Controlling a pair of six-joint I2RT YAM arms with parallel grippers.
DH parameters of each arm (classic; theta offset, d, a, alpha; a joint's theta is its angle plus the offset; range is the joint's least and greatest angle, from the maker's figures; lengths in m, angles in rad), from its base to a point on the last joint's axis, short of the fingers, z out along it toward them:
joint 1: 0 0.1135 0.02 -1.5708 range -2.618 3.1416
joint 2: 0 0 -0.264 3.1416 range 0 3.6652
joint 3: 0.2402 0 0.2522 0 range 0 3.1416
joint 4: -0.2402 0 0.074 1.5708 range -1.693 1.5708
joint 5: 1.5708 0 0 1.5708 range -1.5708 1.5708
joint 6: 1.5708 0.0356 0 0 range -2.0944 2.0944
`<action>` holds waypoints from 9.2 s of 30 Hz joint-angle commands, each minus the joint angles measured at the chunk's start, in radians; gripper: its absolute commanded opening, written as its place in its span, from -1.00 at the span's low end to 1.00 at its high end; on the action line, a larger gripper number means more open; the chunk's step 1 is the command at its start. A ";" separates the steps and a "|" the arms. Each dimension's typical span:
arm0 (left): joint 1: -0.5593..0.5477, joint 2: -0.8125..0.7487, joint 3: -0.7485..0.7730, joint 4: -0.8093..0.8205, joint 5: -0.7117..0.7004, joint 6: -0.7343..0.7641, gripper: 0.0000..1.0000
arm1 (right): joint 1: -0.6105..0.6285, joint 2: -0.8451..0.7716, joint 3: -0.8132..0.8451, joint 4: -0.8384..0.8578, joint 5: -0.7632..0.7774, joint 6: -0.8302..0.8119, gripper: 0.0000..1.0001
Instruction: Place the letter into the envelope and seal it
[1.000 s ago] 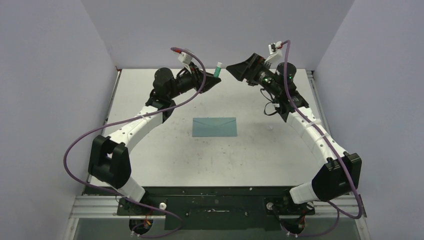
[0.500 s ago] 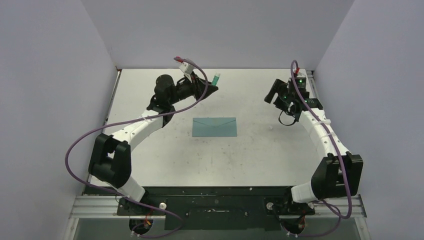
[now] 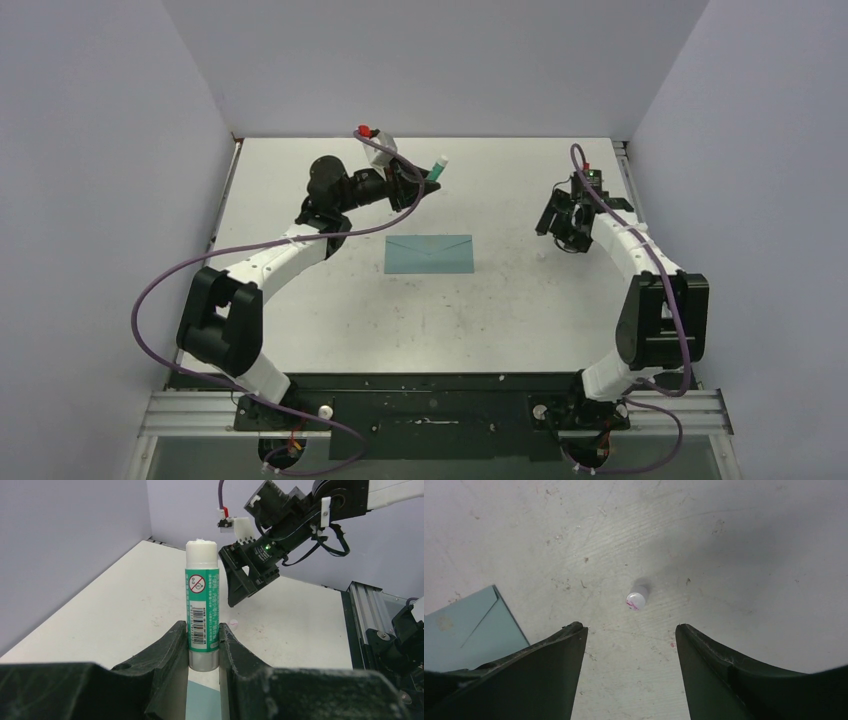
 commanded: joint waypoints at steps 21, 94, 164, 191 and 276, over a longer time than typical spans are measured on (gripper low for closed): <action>-0.033 -0.082 -0.044 0.013 0.012 0.057 -1.00 | 0.113 0.230 0.025 0.013 0.190 -0.056 -0.03; -0.080 -0.165 -0.125 -0.261 -0.044 0.339 -1.00 | 0.230 -0.152 0.014 0.802 -0.939 0.380 -0.89; -0.100 -0.152 -0.052 -0.380 -0.007 0.478 -1.00 | 0.289 -0.092 0.082 0.610 -1.011 0.294 -0.89; -0.195 -0.124 0.266 -0.984 -0.139 1.114 -1.00 | 0.346 0.015 0.182 0.243 -1.053 0.139 -0.89; -0.156 -0.062 -0.005 -0.560 -0.135 0.563 -1.00 | 0.259 -0.068 0.167 0.221 -0.951 0.118 -0.01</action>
